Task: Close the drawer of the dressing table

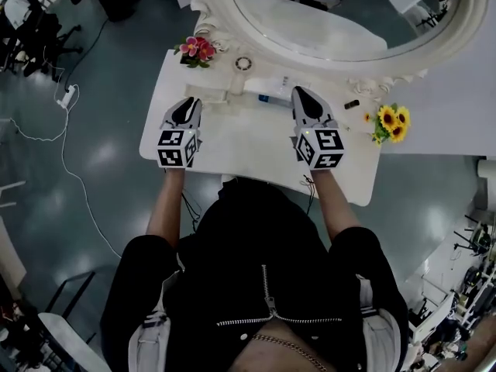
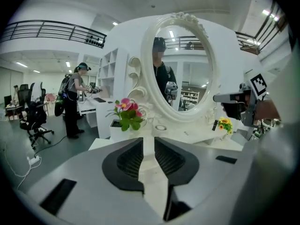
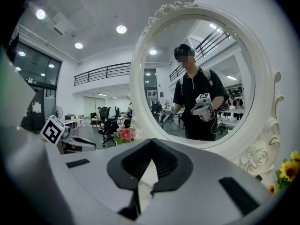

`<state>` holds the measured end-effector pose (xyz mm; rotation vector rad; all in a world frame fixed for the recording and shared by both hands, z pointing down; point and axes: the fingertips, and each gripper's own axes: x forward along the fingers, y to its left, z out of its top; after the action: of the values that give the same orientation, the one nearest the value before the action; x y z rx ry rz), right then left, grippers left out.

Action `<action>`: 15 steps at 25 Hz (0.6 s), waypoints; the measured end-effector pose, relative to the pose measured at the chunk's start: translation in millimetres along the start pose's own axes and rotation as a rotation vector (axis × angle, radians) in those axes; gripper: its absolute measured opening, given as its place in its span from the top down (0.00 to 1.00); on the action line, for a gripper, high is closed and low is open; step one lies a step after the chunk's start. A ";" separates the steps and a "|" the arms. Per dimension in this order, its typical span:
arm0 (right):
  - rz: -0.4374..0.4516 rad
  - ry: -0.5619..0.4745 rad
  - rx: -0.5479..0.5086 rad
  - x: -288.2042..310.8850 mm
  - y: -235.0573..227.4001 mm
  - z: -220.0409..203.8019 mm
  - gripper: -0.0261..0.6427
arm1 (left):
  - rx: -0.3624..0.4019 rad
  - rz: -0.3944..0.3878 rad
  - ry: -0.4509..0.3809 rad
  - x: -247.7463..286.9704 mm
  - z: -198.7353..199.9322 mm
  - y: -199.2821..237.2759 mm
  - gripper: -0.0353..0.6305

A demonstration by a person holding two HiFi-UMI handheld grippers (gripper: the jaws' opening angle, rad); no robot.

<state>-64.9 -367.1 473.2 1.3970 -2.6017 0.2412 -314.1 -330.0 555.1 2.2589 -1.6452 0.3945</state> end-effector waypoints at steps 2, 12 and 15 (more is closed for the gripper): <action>0.008 0.005 0.003 3.8 0.4 -2.4 0.95 | -0.025 0.020 0.036 1.1 -16.4 9.6 0.77; 0.008 0.028 0.006 9.5 -3.9 -8.0 0.95 | -0.146 0.035 0.226 30.9 -97.3 30.7 0.72; -0.008 0.036 0.007 7.2 -10.3 -9.0 0.95 | -0.183 0.024 0.276 42.2 -116.6 32.1 0.71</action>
<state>-59.5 -376.5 484.3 1.3919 -2.5683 0.2714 -336.1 -328.0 681.3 1.9559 -1.5032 0.5139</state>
